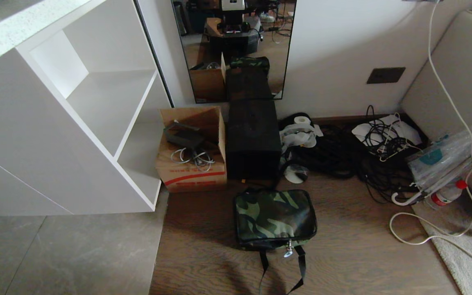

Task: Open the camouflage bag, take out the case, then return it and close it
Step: Open the top of the storage box

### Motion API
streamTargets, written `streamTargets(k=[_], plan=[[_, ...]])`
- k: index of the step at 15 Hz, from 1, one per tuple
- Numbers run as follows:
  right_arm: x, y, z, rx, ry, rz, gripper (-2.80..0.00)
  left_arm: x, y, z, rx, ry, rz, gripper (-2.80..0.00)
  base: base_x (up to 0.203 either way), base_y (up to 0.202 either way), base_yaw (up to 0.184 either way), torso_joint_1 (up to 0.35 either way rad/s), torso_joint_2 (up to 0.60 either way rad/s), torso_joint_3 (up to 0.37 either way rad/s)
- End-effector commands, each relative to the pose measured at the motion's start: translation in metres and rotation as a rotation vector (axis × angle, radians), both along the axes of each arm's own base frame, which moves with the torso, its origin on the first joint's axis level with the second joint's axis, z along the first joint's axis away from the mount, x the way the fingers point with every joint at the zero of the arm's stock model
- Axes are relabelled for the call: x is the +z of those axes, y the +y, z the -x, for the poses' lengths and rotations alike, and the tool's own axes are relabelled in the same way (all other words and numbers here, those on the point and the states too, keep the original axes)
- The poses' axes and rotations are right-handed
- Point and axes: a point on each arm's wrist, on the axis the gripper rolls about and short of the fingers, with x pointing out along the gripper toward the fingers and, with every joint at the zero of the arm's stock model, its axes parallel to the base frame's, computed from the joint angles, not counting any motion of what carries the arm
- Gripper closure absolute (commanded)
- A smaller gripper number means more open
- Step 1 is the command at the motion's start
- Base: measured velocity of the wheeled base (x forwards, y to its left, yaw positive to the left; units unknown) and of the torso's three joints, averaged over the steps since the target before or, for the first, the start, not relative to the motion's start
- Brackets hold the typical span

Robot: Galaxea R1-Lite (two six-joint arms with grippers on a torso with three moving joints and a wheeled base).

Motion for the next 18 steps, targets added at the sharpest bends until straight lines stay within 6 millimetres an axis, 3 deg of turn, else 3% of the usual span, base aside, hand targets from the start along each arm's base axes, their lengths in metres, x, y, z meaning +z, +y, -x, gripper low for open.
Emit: streamTargets(k=[1, 18], plan=[[-0.0001, 0.0, -0.0001, 0.001, 0.002, 0.001, 0.0, -0.0029, 0.0, -0.0008, 0.0, 0.01, 0.002, 0.0, 0.0, 0.0, 0.0, 0.006, 0.0, -0.197], [-0.0001, 0.0, -0.0001, 0.001, 0.002, 0.001, 0.0, -0.0025, 0.0, -0.0007, 0.0, 0.008, 0.002, 0.0, 0.0, 0.0, 0.0, 0.003, 0.0, -0.197]])
